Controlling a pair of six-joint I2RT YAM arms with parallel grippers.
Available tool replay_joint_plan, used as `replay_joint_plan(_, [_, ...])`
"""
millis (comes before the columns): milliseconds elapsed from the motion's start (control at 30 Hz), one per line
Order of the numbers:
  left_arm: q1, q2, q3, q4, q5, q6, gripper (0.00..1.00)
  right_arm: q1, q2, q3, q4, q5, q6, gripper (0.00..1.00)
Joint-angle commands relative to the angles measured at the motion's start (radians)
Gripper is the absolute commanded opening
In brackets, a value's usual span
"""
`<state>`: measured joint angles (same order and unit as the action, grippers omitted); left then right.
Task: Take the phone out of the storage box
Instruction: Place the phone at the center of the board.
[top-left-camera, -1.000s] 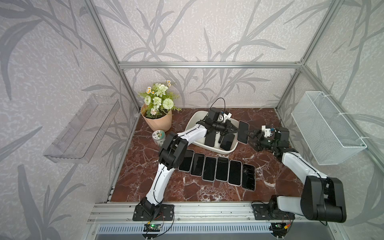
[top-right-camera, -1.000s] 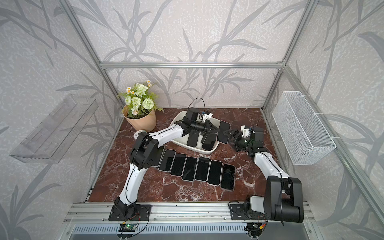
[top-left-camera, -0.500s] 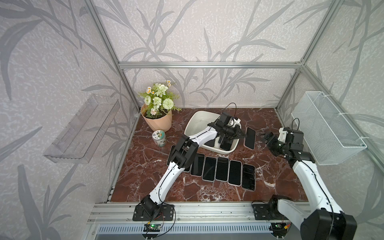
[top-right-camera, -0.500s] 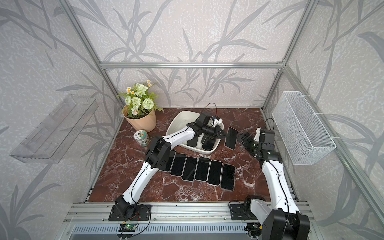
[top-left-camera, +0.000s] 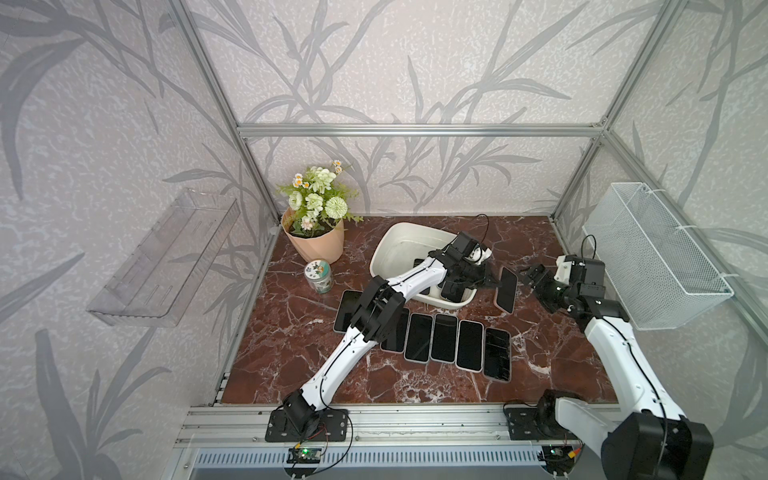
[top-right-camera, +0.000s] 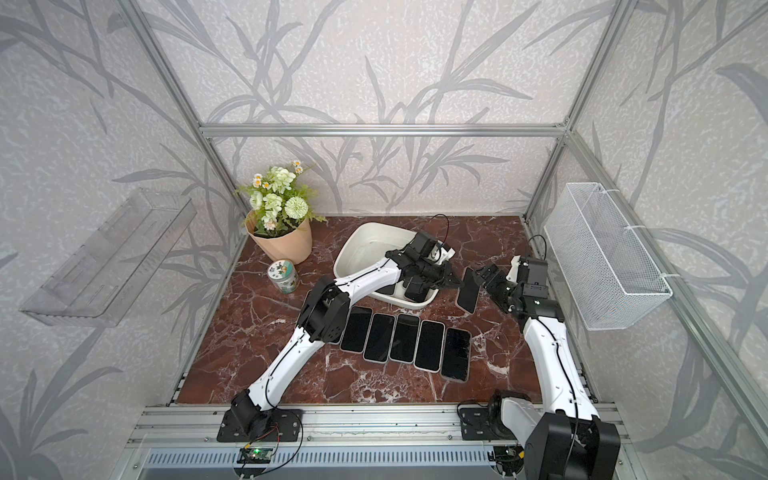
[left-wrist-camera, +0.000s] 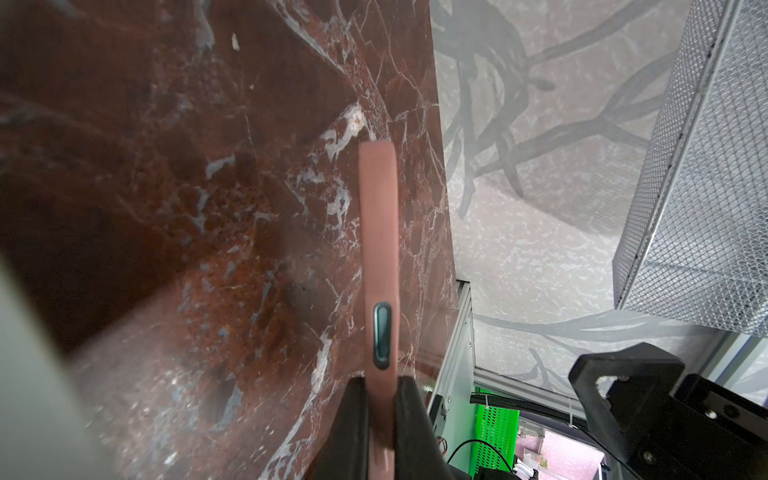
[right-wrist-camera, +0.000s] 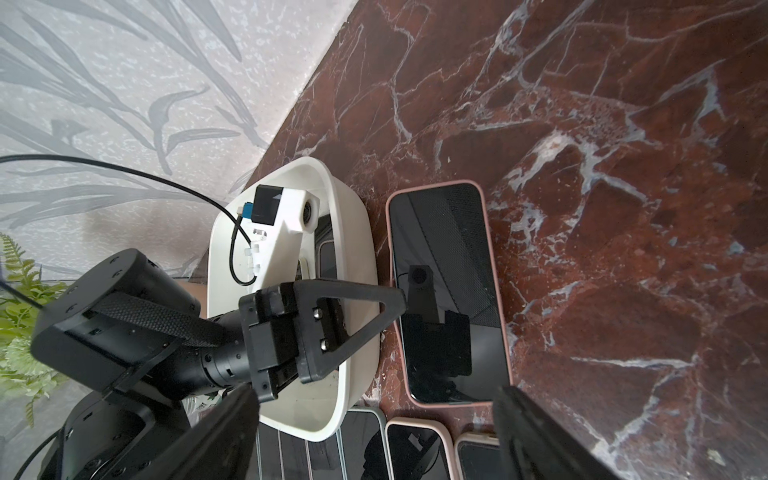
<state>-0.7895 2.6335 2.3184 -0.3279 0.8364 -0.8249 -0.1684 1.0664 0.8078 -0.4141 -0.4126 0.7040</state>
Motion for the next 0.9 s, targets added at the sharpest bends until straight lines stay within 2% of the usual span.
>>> replay_joint_plan(0, [-0.016, 0.060, 0.039, -0.061, -0.060, 0.054, 0.08, 0.000, 0.011, 0.028, 0.005, -0.017, -0.015, 0.92])
replay_joint_plan(67, [-0.015, 0.061, 0.047, -0.077, -0.075, 0.061, 0.14, 0.000, 0.012, 0.028, 0.009, -0.017, -0.015, 0.92])
replay_joint_plan(400, [-0.010, 0.063, 0.070, -0.154, -0.127, 0.096, 0.17, 0.000, 0.006, 0.024, 0.014, -0.020, -0.009, 0.92])
replay_joint_plan(867, [0.028, 0.011, 0.075, -0.244, -0.203, 0.172, 0.52, 0.000, 0.008, 0.008, 0.039, -0.038, 0.001, 0.92])
